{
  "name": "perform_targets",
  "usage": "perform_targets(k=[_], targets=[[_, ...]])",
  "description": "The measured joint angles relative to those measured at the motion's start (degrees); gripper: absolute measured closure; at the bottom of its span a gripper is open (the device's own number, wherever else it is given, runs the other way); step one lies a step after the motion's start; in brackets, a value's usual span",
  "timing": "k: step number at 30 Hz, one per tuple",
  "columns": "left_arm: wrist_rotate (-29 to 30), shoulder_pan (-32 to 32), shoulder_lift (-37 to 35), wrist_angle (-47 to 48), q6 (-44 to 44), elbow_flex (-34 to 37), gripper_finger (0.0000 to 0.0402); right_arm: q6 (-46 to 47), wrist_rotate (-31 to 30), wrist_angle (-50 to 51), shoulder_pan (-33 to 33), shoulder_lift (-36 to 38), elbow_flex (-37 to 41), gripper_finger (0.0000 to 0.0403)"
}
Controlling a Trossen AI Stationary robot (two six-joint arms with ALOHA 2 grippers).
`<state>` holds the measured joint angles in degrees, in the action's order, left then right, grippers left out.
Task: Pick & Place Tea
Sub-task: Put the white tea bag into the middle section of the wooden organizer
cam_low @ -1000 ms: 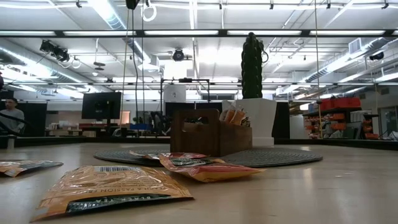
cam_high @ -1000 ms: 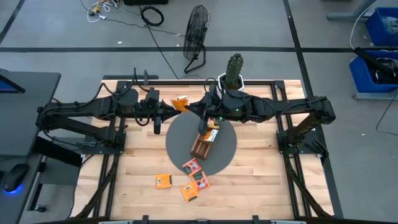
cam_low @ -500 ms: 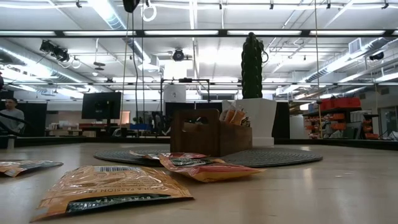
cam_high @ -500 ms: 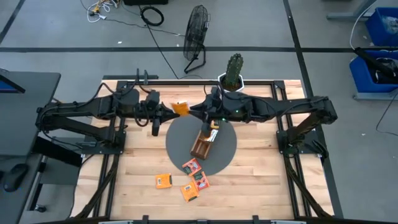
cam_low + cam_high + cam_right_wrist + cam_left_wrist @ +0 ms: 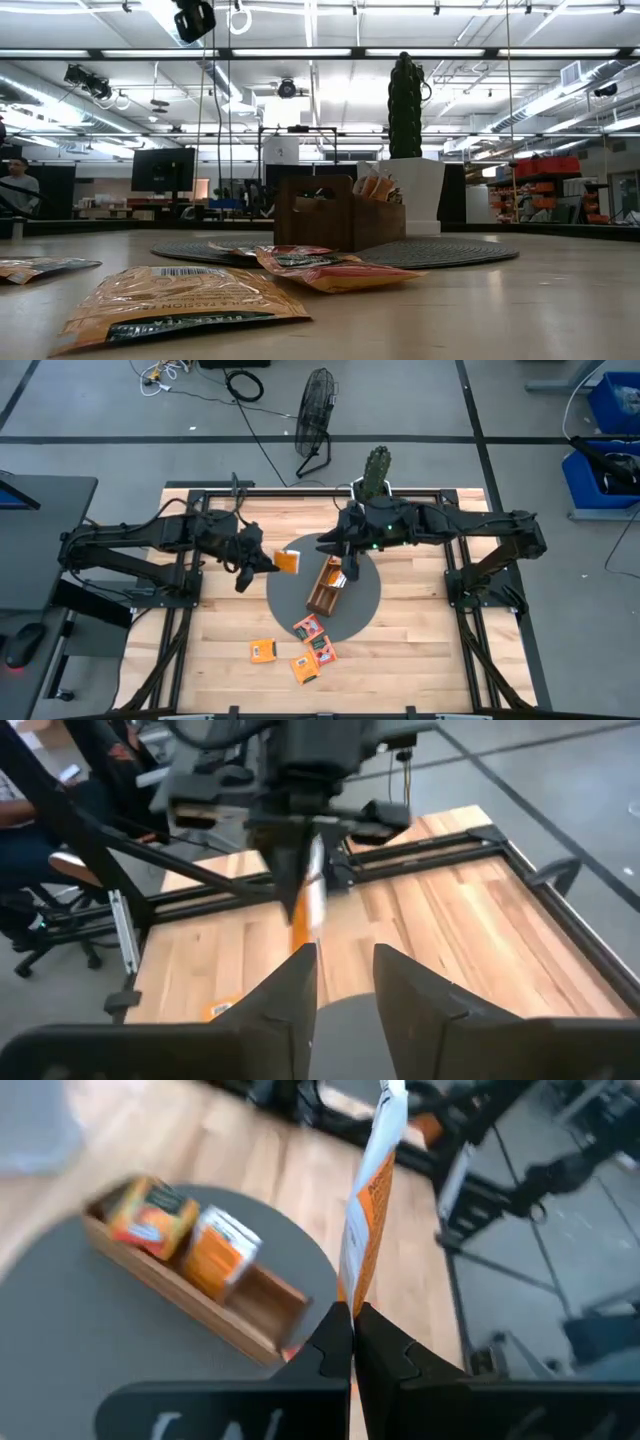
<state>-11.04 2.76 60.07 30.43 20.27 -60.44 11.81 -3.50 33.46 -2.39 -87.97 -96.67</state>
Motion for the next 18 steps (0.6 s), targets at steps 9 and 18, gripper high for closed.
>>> perform_targets(k=[9, 18], targets=[[-12.1, 2.7, 4.5, 2.7, -0.4, 0.0, 0.0399, 3.0, 12.3, 13.9, 4.6, -6.8, -14.5, 0.0293], [-16.4, 4.8, 7.3, 5.5, -2.3, 0.1, 0.0399, 5.0, 25.9, 24.5, 7.0, -18.1, -28.5, 0.0293]])
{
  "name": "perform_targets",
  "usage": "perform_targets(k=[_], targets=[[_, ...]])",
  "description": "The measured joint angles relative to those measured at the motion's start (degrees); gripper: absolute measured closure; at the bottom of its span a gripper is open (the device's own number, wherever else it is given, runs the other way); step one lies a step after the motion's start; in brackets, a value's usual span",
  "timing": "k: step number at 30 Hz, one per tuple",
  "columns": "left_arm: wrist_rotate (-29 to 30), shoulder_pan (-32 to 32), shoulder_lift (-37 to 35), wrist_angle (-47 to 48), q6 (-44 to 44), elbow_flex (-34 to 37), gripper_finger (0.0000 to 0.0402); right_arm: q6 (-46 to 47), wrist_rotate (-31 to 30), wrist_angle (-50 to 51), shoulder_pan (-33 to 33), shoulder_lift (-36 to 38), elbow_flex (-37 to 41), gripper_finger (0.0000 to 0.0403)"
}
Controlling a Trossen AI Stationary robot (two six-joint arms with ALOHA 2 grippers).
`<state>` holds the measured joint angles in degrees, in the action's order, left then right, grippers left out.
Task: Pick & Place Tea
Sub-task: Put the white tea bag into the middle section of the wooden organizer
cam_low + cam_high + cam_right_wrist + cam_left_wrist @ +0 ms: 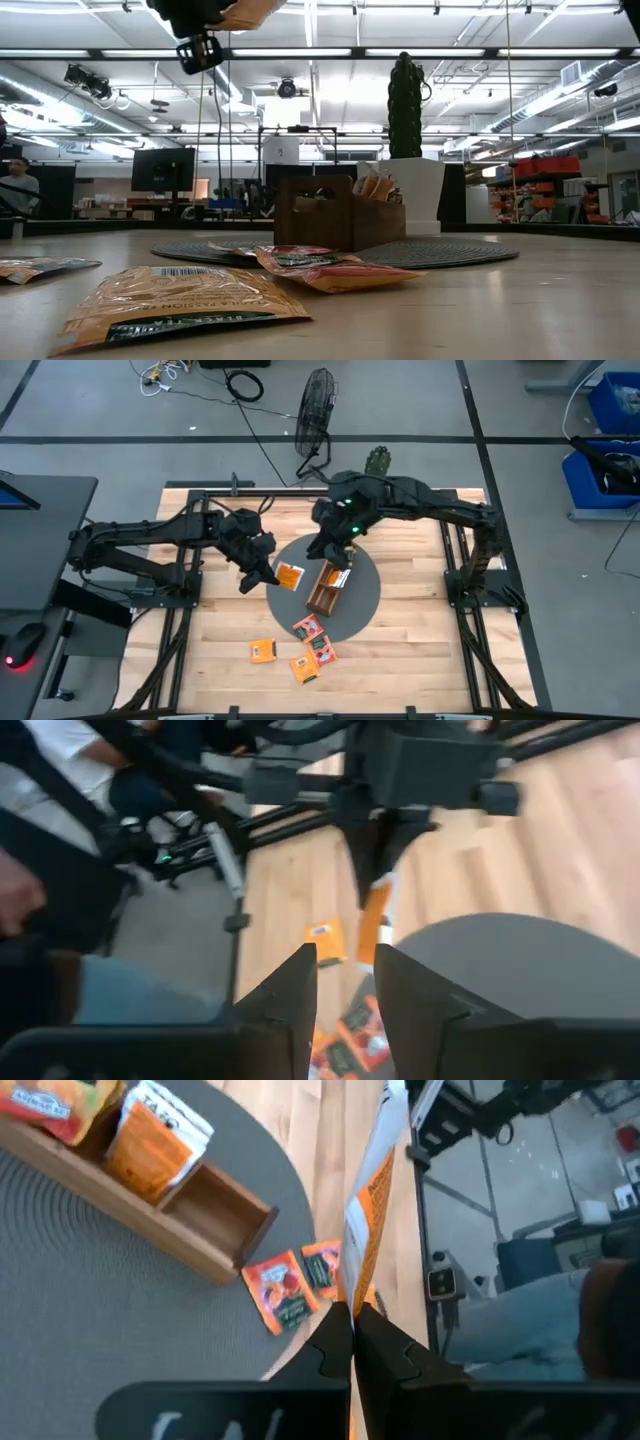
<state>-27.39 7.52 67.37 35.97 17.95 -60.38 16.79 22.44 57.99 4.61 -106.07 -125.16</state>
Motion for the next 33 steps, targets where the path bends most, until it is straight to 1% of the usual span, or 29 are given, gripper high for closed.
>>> perform_targets(k=[3, 14, 18, 22, 24, 30, 33], targets=[[-0.6, 0.3, 0.1, -0.6, -1.3, 0.0, 0.0399, 0.8, 3.4, 0.8, 0.7, -2.5, -1.6, 0.0293], [-1.1, 1.1, 0.2, 0.0, -3.6, 0.0, 0.0399, 0.8, 4.1, -1.6, 0.9, -8.9, -1.7, 0.0293], [-0.9, 1.1, 0.2, 0.1, -3.9, 0.0, 0.0399, 1.4, 4.1, -3.0, 0.6, -9.2, -1.7, 0.0293], [-0.9, 1.1, 0.2, -0.2, -4.2, 0.0, 0.0399, 1.1, 1.1, -3.3, 0.4, -9.1, -1.7, 0.0293], [-0.9, 1.1, 0.2, -0.1, -4.3, 0.0, 0.0399, 1.0, 0.6, -3.3, 0.4, -9.1, -1.7, 0.0293], [-0.8, 1.1, 0.2, 0.0, -5.1, 0.0, 0.0399, 2.0, 0.6, -3.3, -0.4, -10.1, -1.6, 0.0293], [-0.8, 1.1, 0.2, 0.0, -5.2, 0.0, 0.0399, 2.5, 1.9, -4.3, -0.8, -11.0, -1.7, 0.0293]])
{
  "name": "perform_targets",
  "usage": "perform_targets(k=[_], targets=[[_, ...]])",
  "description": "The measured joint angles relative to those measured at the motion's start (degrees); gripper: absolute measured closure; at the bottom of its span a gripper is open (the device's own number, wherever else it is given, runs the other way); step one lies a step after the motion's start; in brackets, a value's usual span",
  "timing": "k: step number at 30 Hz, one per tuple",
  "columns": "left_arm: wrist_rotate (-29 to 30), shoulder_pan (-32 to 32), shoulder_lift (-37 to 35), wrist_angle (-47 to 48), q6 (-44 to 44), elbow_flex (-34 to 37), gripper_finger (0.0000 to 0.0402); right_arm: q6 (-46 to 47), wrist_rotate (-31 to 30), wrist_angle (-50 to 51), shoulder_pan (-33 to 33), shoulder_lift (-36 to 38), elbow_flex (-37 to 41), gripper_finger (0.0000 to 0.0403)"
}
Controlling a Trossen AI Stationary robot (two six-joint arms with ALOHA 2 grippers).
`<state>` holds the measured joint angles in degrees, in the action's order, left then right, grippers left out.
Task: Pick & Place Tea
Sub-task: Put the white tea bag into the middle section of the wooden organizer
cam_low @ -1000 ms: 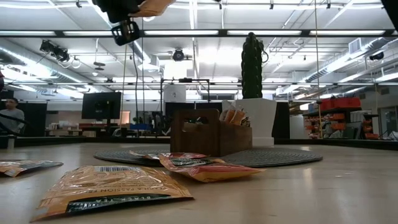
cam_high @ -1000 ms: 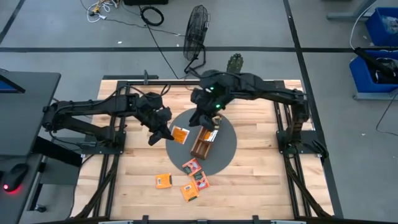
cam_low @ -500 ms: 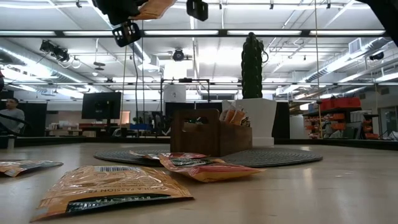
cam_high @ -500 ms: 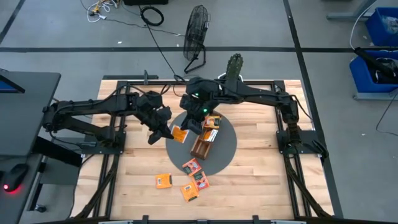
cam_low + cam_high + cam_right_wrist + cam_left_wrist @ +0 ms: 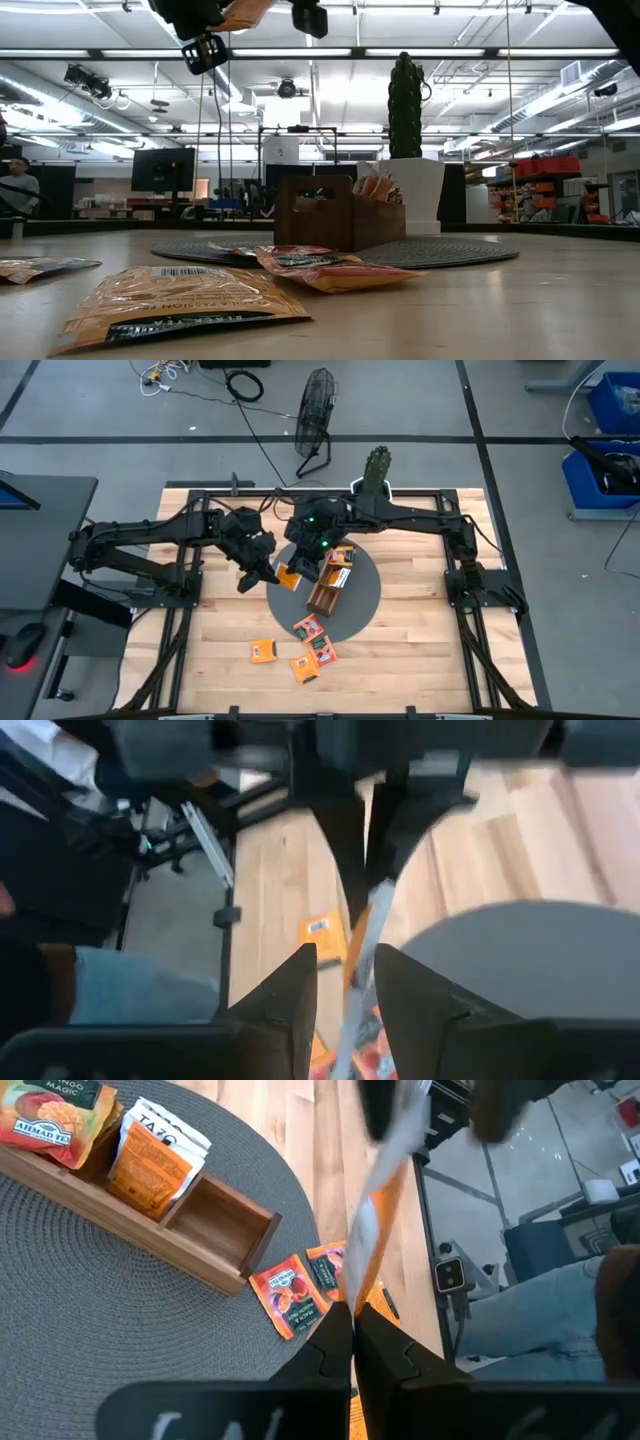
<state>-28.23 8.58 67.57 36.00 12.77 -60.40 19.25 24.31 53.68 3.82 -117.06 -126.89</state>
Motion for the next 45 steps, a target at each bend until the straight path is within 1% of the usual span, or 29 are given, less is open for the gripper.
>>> perform_targets(k=[3, 9, 13, 19, 20, 24, 26, 29, 33, 36, 39, 42, 45], targets=[[0.0, 0.0, 0.0, 0.3, -0.1, 0.0, 0.0399, 0.1, 0.6, -1.1, -0.3, -1.3, 0.0, 0.0293], [0.0, 0.0, 0.0, 1.1, -0.5, 0.0, 0.0399, 0.8, 0.7, -1.5, -0.3, -1.4, 0.0, 0.0297], [0.1, 0.0, 0.0, 2.6, -1.5, 0.0, 0.0399, 0.8, 0.8, -1.3, -0.3, -1.6, 0.0, 0.0325], [0.0, 0.0, 0.0, 2.9, -2.2, 0.0, 0.0399, -0.2, 0.8, -1.3, -0.3, -1.5, 0.0, 0.039], [0.1, 0.0, 0.0, 2.9, -2.2, 0.0, 0.0399, -0.2, 0.7, -1.3, -0.3, -1.5, 0.0, 0.0395], [0.2, 0.0, 0.0, 3.0, -2.9, 0.0, 0.0399, 0.5, 0.3, -1.2, -0.3, -1.5, 0.0, 0.0398], [1.7, 0.0, 0.0, 3.0, -4.5, 0.0, 0.0398, 1.6, 0.2, -1.1, -0.1, -1.3, 0.0, 0.04], [4.5, 0.0, 0.0, 2.5, -6.3, 0.0, 0.0384, 4.3, -1.1, -0.6, -0.1, -0.5, 0.1, 0.0401], [8.6, 0.0, -0.1, 2.6, -8.3, 0.0, 0.0358, 7.9, -3.8, 0.6, -0.2, 1.7, 0.1, 0.0402], [12.1, 0.0, 0.0, 2.1, -10.7, 0.1, 0.0345, 10.2, -8.0, 2.2, -0.6, 4.3, 0.0, 0.0402], [16.8, 0.0, -0.1, 2.4, -12.4, 0.1, 0.0339, 13.7, -14.4, 4.5, -1.0, 6.3, 0.0, 0.0402], [24.4, 0.0, -0.3, 1.9, -11.9, 0.0, 0.034, 18.7, -20.8, 6.9, -1.6, 8.6, 0.0, 0.0402], [31.8, 0.0, -1.1, 1.2, -10.6, 0.1, 0.0346, 22.3, -28.9, 11.0, -3.1, 9.9, 0.0, 0.0403]])
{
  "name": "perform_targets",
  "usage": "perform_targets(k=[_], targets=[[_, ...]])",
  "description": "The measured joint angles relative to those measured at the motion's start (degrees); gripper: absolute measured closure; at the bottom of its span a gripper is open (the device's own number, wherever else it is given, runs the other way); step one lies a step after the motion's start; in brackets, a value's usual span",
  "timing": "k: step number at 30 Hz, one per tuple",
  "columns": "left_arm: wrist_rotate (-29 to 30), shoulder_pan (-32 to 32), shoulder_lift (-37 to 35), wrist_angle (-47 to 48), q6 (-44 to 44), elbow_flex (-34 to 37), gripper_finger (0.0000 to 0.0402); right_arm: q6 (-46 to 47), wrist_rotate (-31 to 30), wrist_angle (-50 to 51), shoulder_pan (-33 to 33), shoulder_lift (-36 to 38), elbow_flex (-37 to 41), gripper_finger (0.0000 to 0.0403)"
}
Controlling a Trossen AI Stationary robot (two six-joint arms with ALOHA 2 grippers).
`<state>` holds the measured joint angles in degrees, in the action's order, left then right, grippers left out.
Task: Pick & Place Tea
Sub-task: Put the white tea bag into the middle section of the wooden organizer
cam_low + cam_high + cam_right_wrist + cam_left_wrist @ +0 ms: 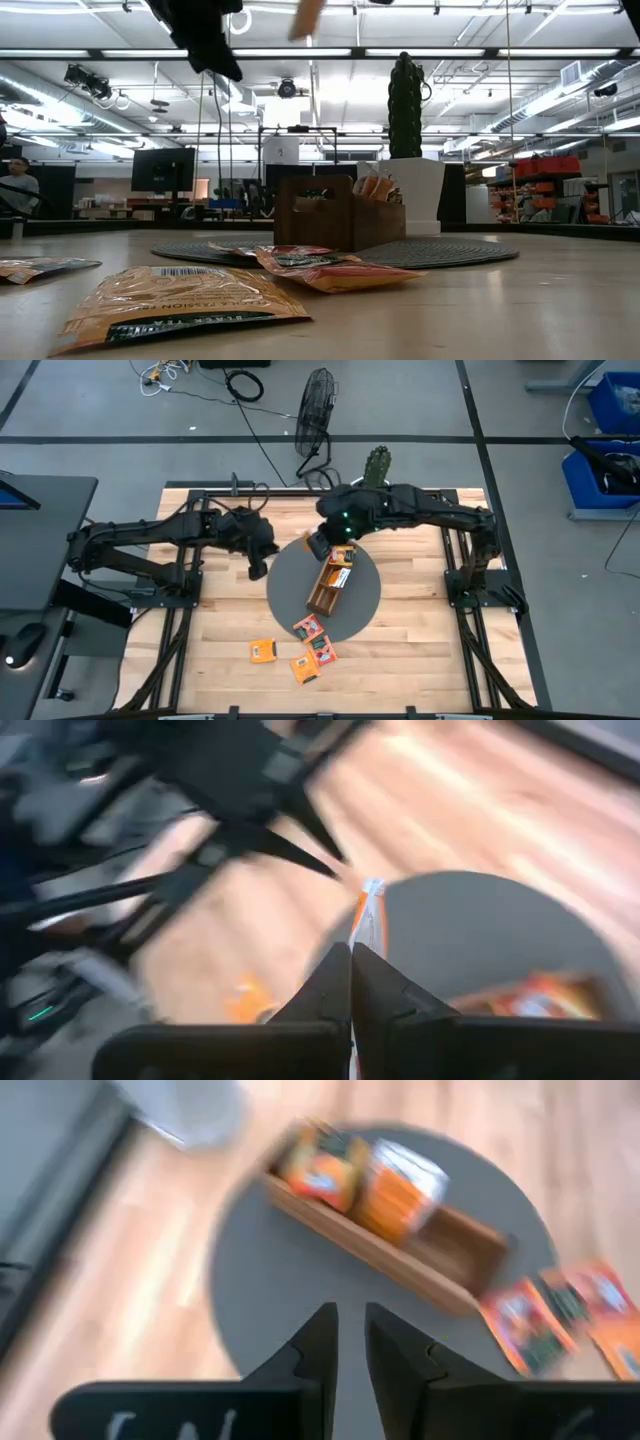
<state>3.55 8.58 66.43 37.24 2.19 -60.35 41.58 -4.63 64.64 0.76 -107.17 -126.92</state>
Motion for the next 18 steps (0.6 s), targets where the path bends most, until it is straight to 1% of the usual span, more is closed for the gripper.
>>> perform_targets(k=[3, 5, 9, 15, 18], targets=[[3.9, 0.2, -1.5, -1.6, 0.9, 0.0, 0.0353, 3.4, -6.5, 4.0, -2.1, 0.3, 0.0, 0.0403], [4.1, 0.3, -2.7, -4.8, 1.3, 0.0, 0.0357, 5.7, -9.8, 5.3, -3.5, 0.7, 0.0, 0.0403], [4.0, 0.6, -6.5, -7.9, 1.6, 0.0, 0.0365, 11.0, -14.6, 5.7, -5.6, 1.0, 0.7, 0.0403], [4.0, 0.9, -14.6, -9.3, -2.8, 0.0, 0.0373, 26.1, -21.7, 5.9, -7.2, 0.9, 2.0, 0.0403], [4.0, 1.9, -19.0, -9.1, -4.3, 0.0, 0.0374, 34.3, -25.3, 6.1, -7.9, 0.9, 4.1, 0.0403]])
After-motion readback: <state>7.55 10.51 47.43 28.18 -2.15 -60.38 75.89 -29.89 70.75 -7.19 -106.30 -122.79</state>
